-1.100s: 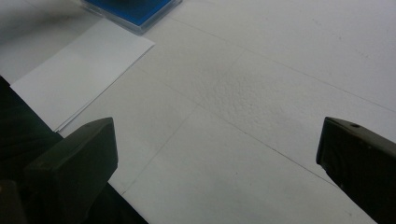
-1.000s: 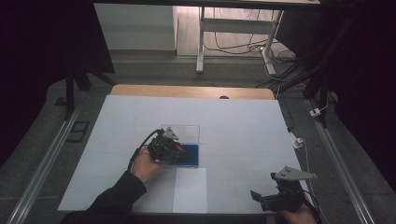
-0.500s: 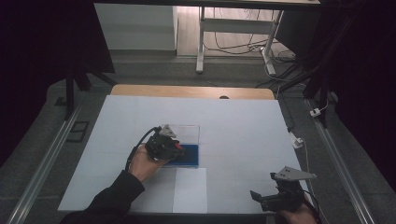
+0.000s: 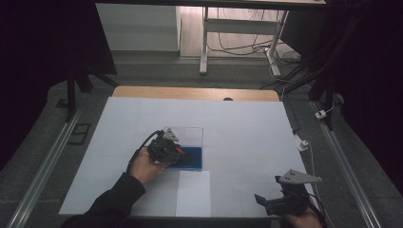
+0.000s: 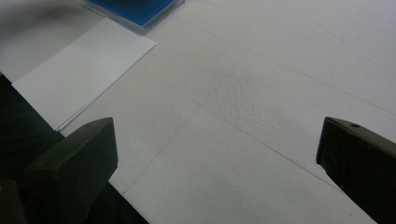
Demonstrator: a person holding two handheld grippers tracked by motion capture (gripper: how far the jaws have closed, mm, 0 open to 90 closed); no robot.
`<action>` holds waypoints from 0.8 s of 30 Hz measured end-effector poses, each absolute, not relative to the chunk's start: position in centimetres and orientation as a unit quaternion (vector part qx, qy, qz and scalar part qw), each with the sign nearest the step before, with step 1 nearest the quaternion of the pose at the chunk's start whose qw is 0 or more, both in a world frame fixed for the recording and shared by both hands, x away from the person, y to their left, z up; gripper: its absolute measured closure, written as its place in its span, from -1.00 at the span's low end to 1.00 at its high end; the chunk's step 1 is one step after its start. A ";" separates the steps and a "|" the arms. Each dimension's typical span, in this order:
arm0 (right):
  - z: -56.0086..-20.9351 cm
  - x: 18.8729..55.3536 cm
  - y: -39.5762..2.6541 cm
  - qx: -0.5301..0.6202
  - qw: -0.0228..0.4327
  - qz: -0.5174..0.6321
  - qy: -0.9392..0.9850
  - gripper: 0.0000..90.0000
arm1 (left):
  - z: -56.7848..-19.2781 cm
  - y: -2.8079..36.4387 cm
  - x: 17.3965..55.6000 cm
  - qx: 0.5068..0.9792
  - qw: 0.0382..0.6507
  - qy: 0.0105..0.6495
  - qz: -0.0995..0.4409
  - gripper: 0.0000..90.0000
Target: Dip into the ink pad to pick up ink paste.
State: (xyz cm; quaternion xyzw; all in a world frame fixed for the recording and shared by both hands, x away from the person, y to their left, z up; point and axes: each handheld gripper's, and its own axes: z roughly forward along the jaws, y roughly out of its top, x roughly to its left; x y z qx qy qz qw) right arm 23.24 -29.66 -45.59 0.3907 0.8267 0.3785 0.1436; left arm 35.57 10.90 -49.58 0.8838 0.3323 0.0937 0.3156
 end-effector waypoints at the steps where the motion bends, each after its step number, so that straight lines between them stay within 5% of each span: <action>1: -45.6 23.2 -29.7 0.391 0.143 0.379 0.827 -1.00 | -49.6 10.9 35.5 0.882 0.319 0.332 0.096 0.28; 17: -45.6 23.3 -29.5 0.391 0.143 0.372 0.829 -1.00 | -50.0 10.3 34.8 0.877 0.313 0.345 0.119 0.30; 24: -45.6 23.3 -29.5 0.391 0.143 0.371 0.830 -1.00 | -50.4 11.2 35.3 0.865 0.337 0.362 0.086 0.30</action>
